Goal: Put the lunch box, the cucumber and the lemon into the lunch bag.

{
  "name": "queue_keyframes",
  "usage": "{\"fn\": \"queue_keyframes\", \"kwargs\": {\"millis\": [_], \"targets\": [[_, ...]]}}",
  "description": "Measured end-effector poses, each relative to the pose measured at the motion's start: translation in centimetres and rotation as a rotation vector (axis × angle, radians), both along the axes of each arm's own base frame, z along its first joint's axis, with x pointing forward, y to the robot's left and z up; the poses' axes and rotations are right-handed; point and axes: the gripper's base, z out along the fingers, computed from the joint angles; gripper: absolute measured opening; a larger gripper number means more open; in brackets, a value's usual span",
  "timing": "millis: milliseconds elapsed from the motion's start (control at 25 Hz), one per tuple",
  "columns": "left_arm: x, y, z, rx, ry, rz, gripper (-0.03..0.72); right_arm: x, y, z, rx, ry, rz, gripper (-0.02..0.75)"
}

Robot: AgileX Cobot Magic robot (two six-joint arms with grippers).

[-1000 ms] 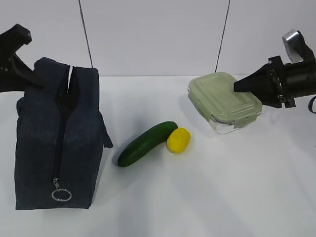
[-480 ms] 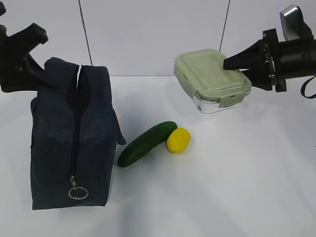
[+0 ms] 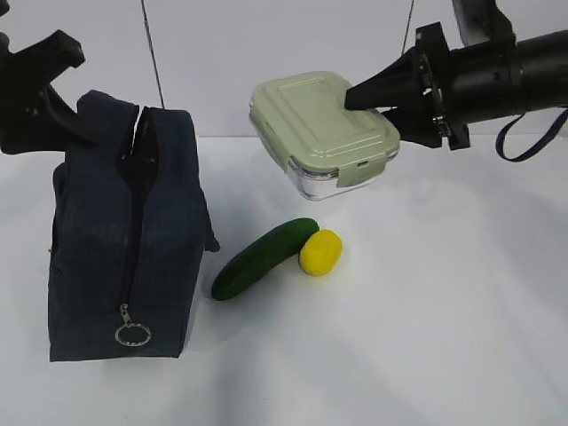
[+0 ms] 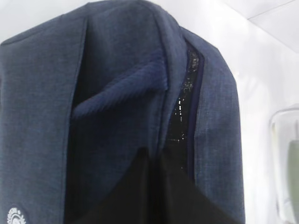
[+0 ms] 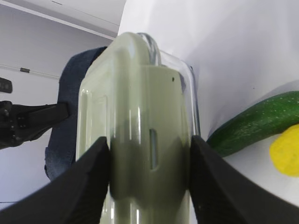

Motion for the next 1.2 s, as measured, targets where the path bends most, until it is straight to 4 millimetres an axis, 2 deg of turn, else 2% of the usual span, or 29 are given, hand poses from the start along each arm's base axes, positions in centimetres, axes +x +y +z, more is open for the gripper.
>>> {"fn": "queue_keyframes", "kwargs": {"millis": [160, 400, 560, 920, 1200], "targets": [[0.2, 0.1, 0.4, 0.016, -0.024, -0.004, -0.004, 0.1, 2.5, 0.6, -0.013, -0.015, 0.012, 0.398], [0.2, 0.2, 0.4, 0.028, -0.024, 0.004, -0.004, 0.6, 6.4, 3.0, -0.018, -0.085, -0.015, 0.398], [0.4, 0.2, 0.5, 0.026, -0.039, 0.017, -0.004, 0.6, 8.6, 3.9, -0.029, -0.124, -0.062, 0.398], [0.9, 0.3, 0.1, 0.042, -0.055, 0.037, -0.004, -0.9, 13.2, 4.0, -0.032, -0.142, -0.076, 0.398], [1.3, 0.3, -0.2, 0.048, -0.058, 0.043, -0.004, -1.4, 14.7, 4.0, -0.045, -0.164, -0.106, 0.398]]}}
